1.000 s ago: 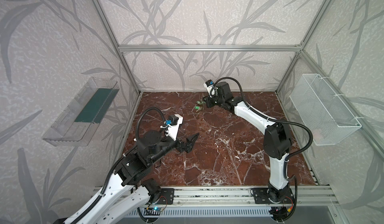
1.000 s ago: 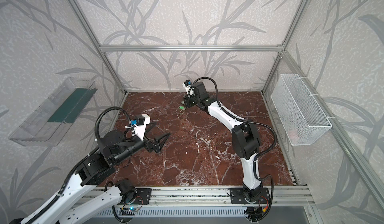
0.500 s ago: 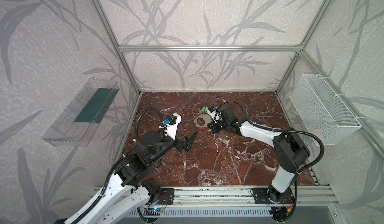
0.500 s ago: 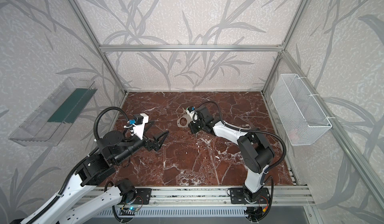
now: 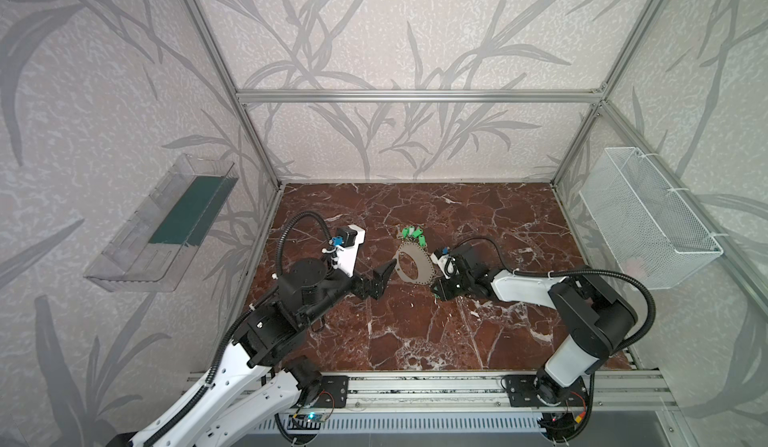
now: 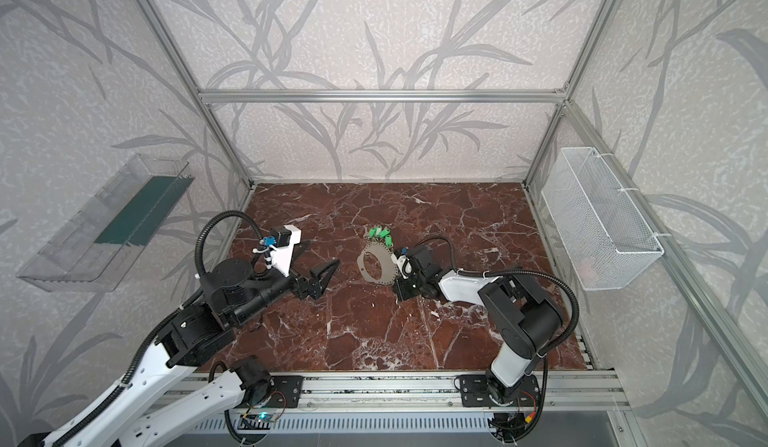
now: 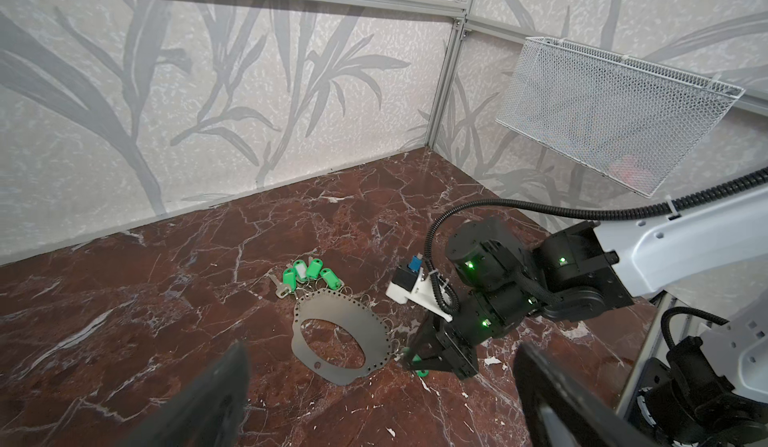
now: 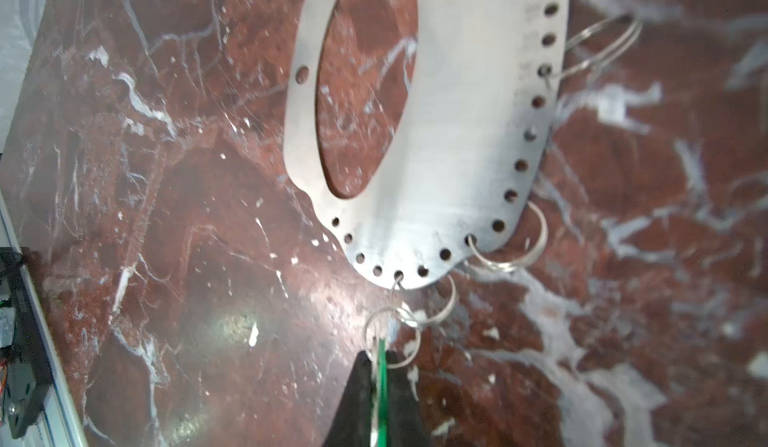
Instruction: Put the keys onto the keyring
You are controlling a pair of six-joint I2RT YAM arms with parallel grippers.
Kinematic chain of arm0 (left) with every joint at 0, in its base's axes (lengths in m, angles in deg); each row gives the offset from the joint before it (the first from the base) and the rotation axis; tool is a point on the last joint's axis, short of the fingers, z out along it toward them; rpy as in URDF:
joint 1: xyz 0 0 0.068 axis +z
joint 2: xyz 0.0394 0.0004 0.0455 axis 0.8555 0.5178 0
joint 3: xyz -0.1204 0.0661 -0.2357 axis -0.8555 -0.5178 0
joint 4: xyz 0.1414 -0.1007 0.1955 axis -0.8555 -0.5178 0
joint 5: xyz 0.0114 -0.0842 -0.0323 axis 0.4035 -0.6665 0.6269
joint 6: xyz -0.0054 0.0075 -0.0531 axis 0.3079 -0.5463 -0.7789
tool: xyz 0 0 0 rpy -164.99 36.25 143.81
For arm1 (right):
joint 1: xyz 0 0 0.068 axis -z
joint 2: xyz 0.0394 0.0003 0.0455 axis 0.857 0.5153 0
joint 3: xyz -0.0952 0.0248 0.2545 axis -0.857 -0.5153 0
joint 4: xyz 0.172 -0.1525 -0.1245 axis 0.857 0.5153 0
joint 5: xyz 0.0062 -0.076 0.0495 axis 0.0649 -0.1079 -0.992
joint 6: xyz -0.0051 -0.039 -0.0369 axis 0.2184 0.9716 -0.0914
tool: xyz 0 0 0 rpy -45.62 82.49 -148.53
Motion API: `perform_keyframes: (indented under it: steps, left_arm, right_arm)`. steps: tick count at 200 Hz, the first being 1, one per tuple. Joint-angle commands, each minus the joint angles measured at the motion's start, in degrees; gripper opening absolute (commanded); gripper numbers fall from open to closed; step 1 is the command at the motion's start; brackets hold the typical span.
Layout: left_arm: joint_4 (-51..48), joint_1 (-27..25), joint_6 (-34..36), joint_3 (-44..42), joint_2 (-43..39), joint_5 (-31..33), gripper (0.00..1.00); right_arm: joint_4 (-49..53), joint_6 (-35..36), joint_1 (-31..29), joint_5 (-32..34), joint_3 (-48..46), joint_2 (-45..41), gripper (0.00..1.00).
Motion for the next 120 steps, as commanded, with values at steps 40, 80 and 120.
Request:
perform_keyframes:
  steps: [40,80,120]
  left_arm:
    - [0.76,0.27,0.68,-2.7,0.39,8.16,0.99]
    - [4.44,0.23,0.15,-7.15,0.17,22.39,0.99]
    - [13.24,0.43,3.53,-15.34,3.08,39.19,0.99]
  right_arm:
    - [-4.02,-9.31,-0.2,2.42,-10.03,-13.35,0.49]
    - [5.79,-8.33,0.14,15.41,-15.47,-35.01,0.77]
    - [10.07,-2.02,1.09,32.12,-16.32,-55.91,1.0]
